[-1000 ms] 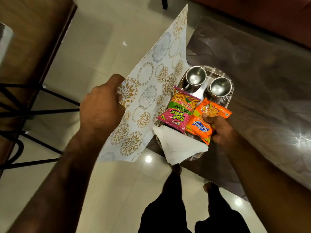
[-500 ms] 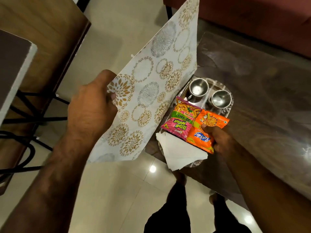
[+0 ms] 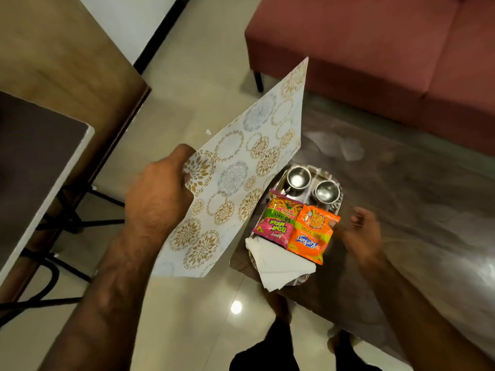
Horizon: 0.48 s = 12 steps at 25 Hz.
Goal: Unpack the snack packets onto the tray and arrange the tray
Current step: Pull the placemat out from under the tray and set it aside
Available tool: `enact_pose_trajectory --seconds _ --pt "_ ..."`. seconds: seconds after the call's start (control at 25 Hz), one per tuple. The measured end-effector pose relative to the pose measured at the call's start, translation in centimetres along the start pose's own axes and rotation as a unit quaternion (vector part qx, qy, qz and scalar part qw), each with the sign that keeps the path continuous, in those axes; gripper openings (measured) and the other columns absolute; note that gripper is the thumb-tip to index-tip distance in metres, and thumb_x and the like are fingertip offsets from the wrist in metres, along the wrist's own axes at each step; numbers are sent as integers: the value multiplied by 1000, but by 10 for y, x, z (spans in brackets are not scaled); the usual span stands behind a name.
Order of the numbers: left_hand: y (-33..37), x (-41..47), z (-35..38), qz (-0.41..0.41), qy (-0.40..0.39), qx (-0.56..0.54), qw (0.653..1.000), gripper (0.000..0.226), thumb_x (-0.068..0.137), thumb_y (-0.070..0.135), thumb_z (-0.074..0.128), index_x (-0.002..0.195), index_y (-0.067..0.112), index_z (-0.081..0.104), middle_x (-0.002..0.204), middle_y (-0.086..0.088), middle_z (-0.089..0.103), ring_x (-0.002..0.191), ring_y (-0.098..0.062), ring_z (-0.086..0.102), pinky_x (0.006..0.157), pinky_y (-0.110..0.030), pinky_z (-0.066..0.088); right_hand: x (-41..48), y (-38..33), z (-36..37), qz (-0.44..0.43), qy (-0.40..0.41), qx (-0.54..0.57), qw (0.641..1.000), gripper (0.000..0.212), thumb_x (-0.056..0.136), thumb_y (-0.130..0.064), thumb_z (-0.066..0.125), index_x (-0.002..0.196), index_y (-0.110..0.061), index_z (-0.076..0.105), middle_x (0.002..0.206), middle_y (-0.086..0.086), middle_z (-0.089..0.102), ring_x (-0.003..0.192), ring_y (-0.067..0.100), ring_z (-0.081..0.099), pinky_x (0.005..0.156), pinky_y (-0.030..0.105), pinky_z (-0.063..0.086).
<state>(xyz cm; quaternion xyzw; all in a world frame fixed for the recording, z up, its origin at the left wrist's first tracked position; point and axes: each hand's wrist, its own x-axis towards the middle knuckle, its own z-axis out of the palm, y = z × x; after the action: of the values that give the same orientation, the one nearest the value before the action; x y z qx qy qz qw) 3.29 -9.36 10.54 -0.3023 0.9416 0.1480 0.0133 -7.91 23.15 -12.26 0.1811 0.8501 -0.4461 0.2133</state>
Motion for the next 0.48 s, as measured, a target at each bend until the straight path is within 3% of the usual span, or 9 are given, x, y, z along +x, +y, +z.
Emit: enact_pose_trajectory --seconds 0.12,0.2,0.32,0.48 --pt "-8 6 -42 9 22 16 1000 39 94 15 59 128 33 50 106 -11 73 93 -40 66 72 -46 53 -9 -54 -19 -121 -16 -34 992 76 75 -22 94 140 -13 57 135 11 61 121 26 62 105 48 54" --pt "-12 12 -63 26 25 -13 999 40 94 13 60 126 34 51 107 -10 73 94 -38 67 76 -53 57 -17 -101 -29 -204 -22 -53 977 76 76 -26 94 141 -15 57 136 7 60 118 18 59 103 39 53" --pt "-8 19 -75 52 -6 -91 994 34 93 11 63 120 30 56 112 -5 73 100 -32 67 85 -52 56 -27 -170 -45 -278 -39 -51 958 86 76 -34 93 149 -21 50 143 -1 52 124 8 50 98 21 44" --pt "3 28 -66 109 -85 -157 978 28 94 9 62 116 27 61 113 -1 72 105 -25 67 93 -51 54 -37 -225 -77 -306 -87 -75 945 105 74 -36 95 159 -18 36 162 6 42 138 11 44 110 33 44"
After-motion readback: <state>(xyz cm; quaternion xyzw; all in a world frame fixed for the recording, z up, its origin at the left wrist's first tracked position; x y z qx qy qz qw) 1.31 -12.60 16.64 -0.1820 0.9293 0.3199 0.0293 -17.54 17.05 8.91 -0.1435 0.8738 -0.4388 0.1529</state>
